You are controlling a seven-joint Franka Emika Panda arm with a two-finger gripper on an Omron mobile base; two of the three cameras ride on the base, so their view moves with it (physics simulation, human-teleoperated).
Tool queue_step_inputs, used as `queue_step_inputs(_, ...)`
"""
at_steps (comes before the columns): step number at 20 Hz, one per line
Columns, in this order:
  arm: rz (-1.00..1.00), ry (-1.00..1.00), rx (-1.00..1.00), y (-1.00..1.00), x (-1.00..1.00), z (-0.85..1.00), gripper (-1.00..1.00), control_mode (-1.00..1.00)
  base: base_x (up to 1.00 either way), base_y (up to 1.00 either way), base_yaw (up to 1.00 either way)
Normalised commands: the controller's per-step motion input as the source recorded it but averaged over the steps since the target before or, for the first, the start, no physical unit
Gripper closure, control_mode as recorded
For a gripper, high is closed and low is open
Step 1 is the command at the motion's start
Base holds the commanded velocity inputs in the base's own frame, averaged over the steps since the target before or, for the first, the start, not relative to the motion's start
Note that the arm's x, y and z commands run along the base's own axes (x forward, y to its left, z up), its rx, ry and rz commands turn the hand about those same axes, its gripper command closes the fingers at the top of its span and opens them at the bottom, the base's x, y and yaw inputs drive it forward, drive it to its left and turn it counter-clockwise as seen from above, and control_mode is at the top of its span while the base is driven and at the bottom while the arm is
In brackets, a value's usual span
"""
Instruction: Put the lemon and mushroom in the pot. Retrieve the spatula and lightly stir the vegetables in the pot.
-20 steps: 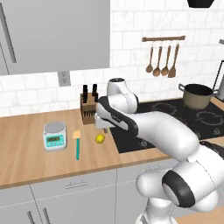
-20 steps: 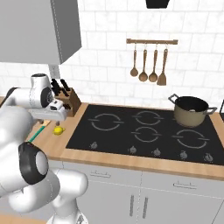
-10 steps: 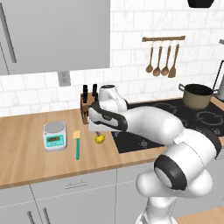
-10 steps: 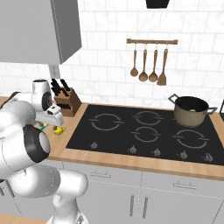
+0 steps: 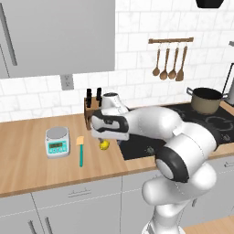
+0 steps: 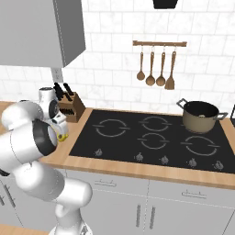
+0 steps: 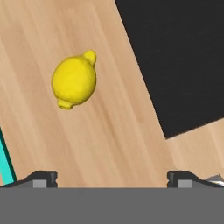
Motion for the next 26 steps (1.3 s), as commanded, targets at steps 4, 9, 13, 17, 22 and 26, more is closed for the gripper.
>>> queue_step_inputs(4, -0.08, -0.03, -0.01, 0.12, 0.37, -0.25, -1.00, -1.00, 0.00, 0.00, 0.00)
queue_step_inputs(9, -0.07, -0.06, -0.03, 0.16, 0.38, -0.26, -1.00, -1.00, 0.00, 0.00, 0.00)
queue_step_inputs(13, -0.04, -0.07, -0.05, 0.06, 0.32, -0.28, -1.00, -1.00, 0.00, 0.00, 0.00)
queue_step_inputs(17, -0.02, -0.04, -0.04, 0.00, 0.28, -0.26, -1.00, -1.00, 0.00, 0.00, 0.00)
queue_step_inputs(22, -0.01, -0.01, 0.00, 0.00, 0.33, -0.24, -1.00, -1.00, 0.00, 0.00, 0.00)
queue_step_inputs(26, -0.01, 0.00, 0.00, 0.00, 0.10, -0.27, -1.00, -1.00, 0.00, 0.00, 0.00)
